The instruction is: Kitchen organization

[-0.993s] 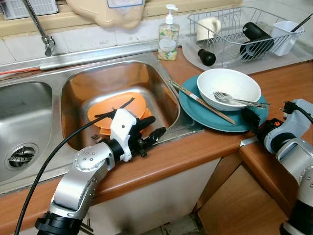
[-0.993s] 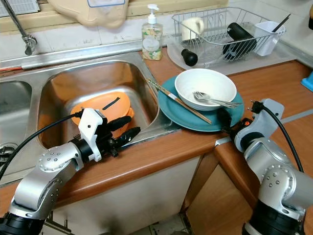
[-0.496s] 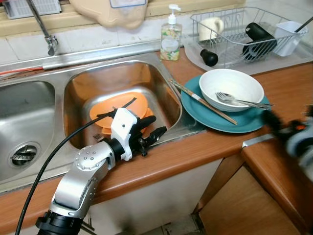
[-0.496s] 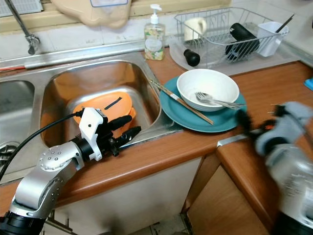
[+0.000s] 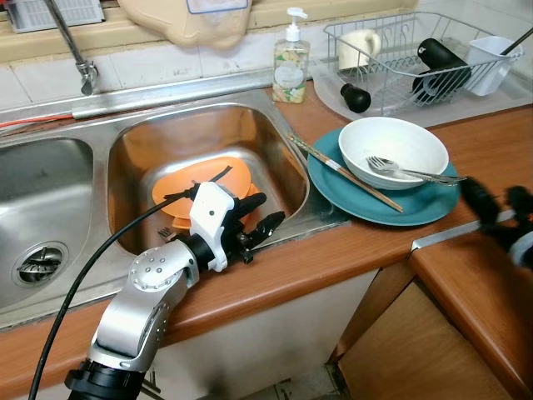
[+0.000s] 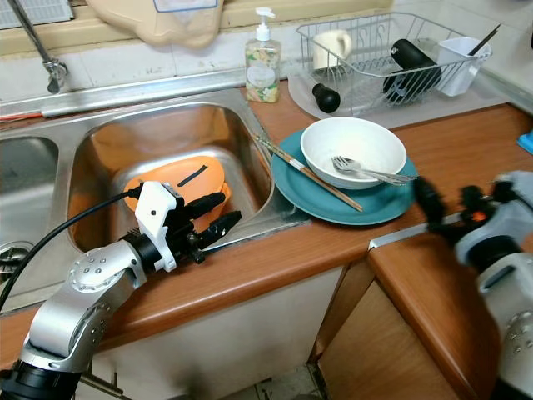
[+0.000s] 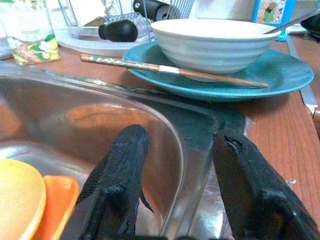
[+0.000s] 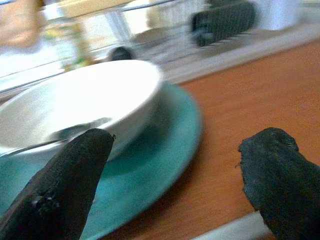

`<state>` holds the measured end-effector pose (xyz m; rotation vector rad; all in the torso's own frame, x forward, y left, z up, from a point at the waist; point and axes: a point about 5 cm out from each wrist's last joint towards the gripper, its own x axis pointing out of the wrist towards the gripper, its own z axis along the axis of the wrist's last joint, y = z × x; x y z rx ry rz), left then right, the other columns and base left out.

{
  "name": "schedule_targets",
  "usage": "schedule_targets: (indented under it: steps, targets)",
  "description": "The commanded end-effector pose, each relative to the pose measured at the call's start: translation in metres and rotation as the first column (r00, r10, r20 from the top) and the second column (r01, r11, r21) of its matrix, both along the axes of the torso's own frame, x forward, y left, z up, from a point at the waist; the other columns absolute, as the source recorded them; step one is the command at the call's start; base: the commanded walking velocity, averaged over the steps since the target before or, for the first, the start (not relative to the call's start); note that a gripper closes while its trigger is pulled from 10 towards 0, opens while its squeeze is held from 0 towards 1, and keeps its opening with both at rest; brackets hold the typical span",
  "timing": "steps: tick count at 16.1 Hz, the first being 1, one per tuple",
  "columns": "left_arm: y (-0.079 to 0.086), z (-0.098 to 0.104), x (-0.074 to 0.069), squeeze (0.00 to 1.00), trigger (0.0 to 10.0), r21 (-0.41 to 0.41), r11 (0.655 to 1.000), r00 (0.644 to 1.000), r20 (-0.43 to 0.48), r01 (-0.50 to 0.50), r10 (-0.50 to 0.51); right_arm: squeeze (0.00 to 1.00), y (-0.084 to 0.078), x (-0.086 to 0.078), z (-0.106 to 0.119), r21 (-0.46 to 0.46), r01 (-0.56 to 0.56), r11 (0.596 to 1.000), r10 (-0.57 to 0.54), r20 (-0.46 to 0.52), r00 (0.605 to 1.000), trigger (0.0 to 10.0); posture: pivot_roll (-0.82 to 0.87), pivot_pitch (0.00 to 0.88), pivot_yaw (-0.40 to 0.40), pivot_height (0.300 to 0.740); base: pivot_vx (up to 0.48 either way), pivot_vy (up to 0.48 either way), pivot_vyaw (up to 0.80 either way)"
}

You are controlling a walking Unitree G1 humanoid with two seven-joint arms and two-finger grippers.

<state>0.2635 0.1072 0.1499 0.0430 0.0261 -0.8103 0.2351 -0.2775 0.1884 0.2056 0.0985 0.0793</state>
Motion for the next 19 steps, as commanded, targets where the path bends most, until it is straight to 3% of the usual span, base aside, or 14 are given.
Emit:
schedule_targets:
  steps: [1, 7, 11, 15, 19]
  targets:
    - [0.000, 0.000, -0.001, 0.00, 10.0, 0.008, 1.000, 1.000, 0.008, 0.000, -0.001, 0.00, 0.019, 0.000, 0.008, -0.020, -0.109, 0.994, 0.110, 0.048, 0.993, 10.0, -0.20, 0.000, 0.042, 0.740, 0.000, 0.000, 0.00]
    - [-0.001, 0.000, -0.002, 0.00, 10.0, 0.007, 1.000, 1.000, 0.012, 0.003, -0.003, 0.00, 0.058, -0.002, 0.009, -0.054, -0.281, 0.958, 0.284, 0.063, 0.957, 10.0, -0.20, 0.000, 0.041, 0.740, 0.000, 0.000, 0.00]
    - [-0.003, 0.000, -0.002, 0.00, 10.0, 0.009, 1.000, 1.000, 0.010, 0.008, -0.008, 0.00, 0.052, -0.005, 0.010, -0.056, -0.234, 0.971, 0.239, 0.090, 0.967, 10.0, -0.20, 0.000, 0.045, 0.740, 0.000, 0.000, 0.00]
    - [-0.005, -0.001, -0.002, 0.00, 10.0, 0.005, 1.000, 1.000, 0.007, 0.014, -0.014, 0.00, 0.063, -0.013, 0.020, -0.044, -0.285, 0.957, 0.289, 0.161, 0.944, 10.0, -0.21, 0.000, 0.049, 0.740, 0.000, 0.000, 0.00]
    - [-0.007, 0.000, -0.002, 0.00, 10.0, 0.002, 1.000, 1.000, 0.010, 0.014, -0.014, 0.00, 0.063, -0.003, 0.012, -0.060, -0.232, 0.971, 0.237, 0.112, 0.965, 10.0, -0.20, 0.000, 0.043, 0.740, 0.000, 0.000, 0.00]
